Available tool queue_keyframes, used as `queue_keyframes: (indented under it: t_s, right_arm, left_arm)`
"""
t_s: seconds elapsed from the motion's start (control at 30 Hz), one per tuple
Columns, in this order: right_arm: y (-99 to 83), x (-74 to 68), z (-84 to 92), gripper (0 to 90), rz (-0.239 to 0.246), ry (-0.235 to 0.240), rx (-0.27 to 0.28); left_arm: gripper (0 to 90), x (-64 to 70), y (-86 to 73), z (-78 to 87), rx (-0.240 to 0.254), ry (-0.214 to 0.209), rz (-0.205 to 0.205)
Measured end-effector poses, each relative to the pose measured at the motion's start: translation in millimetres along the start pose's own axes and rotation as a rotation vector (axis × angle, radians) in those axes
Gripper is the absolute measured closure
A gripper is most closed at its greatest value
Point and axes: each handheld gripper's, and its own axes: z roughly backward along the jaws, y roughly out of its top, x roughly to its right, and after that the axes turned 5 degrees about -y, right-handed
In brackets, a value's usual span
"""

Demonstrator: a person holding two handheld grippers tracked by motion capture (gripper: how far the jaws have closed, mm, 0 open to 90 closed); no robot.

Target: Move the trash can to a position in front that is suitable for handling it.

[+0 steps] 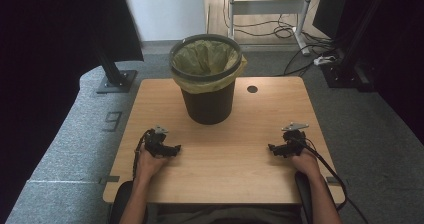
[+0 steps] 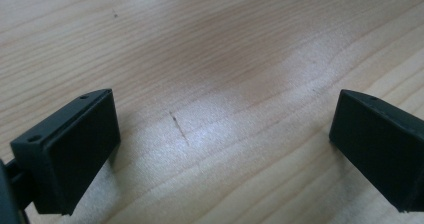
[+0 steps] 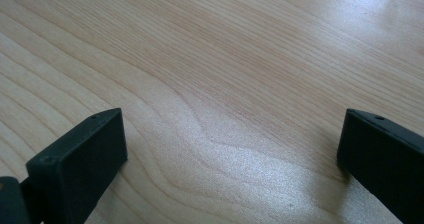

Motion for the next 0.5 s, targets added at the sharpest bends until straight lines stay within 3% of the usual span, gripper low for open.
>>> queue_keyframes:
  t_s: [0.27, 0.5]
  right_arm:
    - [-0.3, -1.3, 0.5, 0.0, -0.006, -0.004, -0.001]
    - [0.2, -0.3, 0.0, 0.0, 0.005, 0.008, -0.002]
  left_arm:
    - [0.0, 3.1, 2.1, -2.1, 0.005, 0.035, 0.041]
    - [0.0, 3.7, 3.5, -1.5, -0.013, 0.03, 0.039]
